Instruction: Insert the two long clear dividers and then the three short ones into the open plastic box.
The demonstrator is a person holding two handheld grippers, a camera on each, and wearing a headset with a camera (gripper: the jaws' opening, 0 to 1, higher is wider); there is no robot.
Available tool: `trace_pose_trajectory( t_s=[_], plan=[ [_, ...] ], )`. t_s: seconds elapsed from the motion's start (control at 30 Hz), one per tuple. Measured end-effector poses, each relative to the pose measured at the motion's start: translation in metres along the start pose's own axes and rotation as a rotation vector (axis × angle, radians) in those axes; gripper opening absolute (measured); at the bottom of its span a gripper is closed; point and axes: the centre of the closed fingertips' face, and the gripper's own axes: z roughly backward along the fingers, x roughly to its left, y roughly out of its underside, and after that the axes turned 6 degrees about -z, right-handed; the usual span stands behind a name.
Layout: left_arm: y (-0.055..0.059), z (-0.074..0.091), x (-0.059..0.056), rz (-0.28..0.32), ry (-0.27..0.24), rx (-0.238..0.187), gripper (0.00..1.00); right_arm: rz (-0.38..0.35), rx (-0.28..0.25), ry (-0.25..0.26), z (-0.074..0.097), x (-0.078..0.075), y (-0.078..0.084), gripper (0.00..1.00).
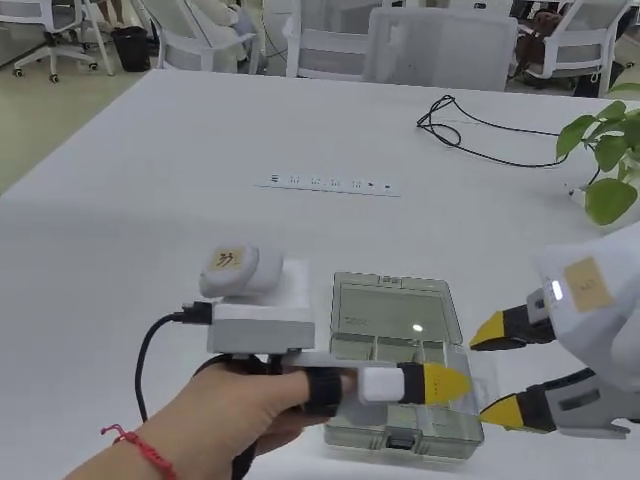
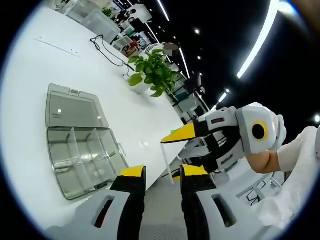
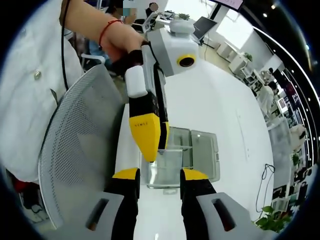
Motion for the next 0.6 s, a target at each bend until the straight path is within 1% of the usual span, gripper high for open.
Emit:
trace_pose_trajectory(
  t_s=[0.07,0.17,0.33,0.43,0.6],
  plan=[
    [0.0009,-0.0025,-0.0015,0.011,0.009,0.005,0.22,0.002,-0.003,0.0,0.0,0.0001,-0.0022,0.33],
    [0.0011,-0.0037,-0.0035,0.022,0.017,0.004,0.16,0.004,-0.004,-0.001,-0.0004,0.0011,-0.0046,0.33],
    [0.0019,-0.0055,-0.0038,0.038,0.024,0.002,0.1,0.007,-0.004,-0.001,-0.0003,0.0016,-0.0067,0.33],
    [0.003,-0.0057,-0.0048,0.039,0.029,0.007,0.05,0.011,-0.001,-0.001,-0.0005,0.0015,-0.0067,0.33],
    [0.0016,-0.0055,-0.0061,0.046,0.038,0.002,0.0,0.015,0.002,0.002,-0.0005,0.0006,-0.0071,0.33]
  ],
)
